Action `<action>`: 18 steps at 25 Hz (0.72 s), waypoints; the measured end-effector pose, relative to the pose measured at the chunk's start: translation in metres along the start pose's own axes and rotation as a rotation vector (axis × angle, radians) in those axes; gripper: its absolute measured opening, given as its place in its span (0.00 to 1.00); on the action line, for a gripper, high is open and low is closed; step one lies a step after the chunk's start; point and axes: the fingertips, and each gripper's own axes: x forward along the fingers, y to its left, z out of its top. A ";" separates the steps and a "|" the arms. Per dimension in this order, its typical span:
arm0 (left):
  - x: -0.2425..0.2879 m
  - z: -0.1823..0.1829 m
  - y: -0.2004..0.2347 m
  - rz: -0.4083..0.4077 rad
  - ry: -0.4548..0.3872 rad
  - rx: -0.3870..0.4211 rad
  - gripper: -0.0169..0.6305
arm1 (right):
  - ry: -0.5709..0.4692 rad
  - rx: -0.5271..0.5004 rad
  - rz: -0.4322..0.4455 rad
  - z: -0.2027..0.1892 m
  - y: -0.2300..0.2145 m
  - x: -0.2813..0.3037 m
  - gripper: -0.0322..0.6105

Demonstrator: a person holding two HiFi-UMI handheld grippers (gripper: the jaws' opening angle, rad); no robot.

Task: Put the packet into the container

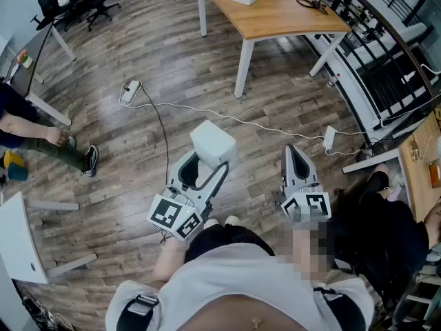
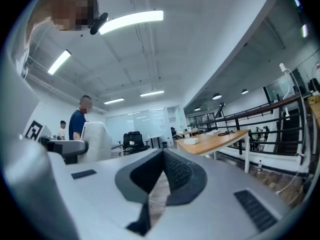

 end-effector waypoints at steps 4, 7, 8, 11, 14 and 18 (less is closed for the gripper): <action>-0.021 0.000 -0.028 -0.016 0.004 0.005 0.48 | 0.000 0.019 0.013 0.005 0.012 -0.031 0.07; -0.029 -0.003 -0.037 -0.008 0.001 0.012 0.48 | 0.003 0.021 0.020 0.002 0.015 -0.044 0.07; -0.030 -0.003 -0.039 -0.005 -0.001 0.017 0.48 | 0.003 0.018 0.021 0.002 0.016 -0.048 0.07; -0.030 -0.002 -0.043 -0.007 -0.003 0.035 0.48 | -0.002 0.010 0.017 0.003 0.015 -0.053 0.07; -0.028 -0.002 -0.045 -0.004 -0.009 0.041 0.48 | -0.014 -0.004 0.007 0.006 0.012 -0.055 0.07; -0.019 -0.004 -0.049 -0.009 -0.017 0.041 0.48 | -0.024 -0.002 0.020 0.011 0.005 -0.054 0.07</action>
